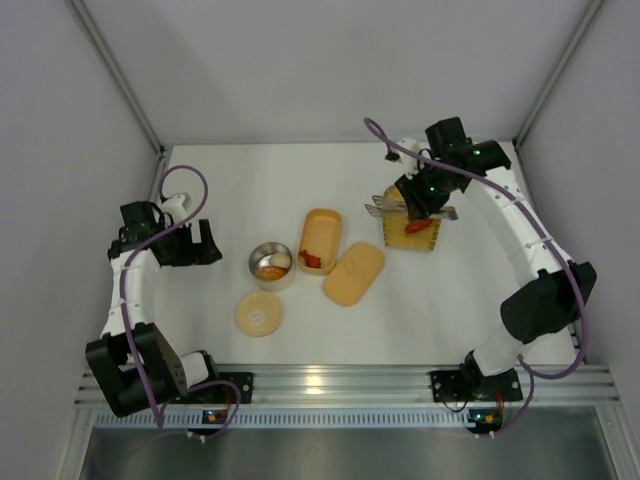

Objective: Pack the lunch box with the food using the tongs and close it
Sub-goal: Pick up the fake food from the plate.

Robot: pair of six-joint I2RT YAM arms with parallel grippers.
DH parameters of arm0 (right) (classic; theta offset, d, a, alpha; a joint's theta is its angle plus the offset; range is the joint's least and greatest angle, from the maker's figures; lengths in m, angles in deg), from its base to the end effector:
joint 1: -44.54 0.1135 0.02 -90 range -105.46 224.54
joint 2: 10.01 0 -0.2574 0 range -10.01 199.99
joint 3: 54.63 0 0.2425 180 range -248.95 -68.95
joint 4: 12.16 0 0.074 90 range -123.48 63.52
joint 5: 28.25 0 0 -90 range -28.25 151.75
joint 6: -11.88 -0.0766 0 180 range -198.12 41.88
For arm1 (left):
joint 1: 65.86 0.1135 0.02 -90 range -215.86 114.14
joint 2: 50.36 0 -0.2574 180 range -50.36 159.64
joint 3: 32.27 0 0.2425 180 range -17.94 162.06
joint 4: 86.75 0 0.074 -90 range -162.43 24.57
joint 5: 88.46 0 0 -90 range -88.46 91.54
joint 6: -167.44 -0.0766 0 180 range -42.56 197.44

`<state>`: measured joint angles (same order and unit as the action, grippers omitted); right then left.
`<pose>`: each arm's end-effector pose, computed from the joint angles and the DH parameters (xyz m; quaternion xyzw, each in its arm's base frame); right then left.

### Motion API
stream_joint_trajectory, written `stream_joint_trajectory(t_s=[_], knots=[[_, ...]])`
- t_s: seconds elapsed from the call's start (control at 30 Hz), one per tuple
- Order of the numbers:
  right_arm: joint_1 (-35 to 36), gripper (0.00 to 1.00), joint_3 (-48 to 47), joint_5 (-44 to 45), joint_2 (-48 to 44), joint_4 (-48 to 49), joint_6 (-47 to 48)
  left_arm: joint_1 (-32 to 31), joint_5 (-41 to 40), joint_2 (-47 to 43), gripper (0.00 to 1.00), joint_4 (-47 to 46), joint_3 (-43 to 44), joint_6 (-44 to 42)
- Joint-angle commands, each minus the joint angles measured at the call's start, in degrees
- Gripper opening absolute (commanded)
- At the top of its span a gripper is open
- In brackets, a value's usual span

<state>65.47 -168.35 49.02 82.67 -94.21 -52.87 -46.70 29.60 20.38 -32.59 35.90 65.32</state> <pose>0.3026 0.1338 0.3276 -0.4029 0.8742 0.0979 0.2526 0.2527 0.0497 0.2272 0.0122 0.9321 -0.1488 0.3301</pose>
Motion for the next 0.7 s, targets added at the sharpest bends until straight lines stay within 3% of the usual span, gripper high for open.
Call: stream_joint_trajectory(t_s=[0.0,0.27,0.67], knots=[[-8.15,0.36,1.31,2.8,-1.46,-0.74,3.65,0.44,1.48,-0.87,0.98,-1.69,-0.32,-0.45],[-16.0,0.36,1.14,4.99,-0.05,-1.89,14.2,0.44,1.48,-0.52,0.98,-1.87,-0.23,-0.45],[-16.18,0.34,-5.81,4.64,8.39,-1.71,8.15,0.44,1.57,0.01,0.98,-2.13,-0.32,0.08]])
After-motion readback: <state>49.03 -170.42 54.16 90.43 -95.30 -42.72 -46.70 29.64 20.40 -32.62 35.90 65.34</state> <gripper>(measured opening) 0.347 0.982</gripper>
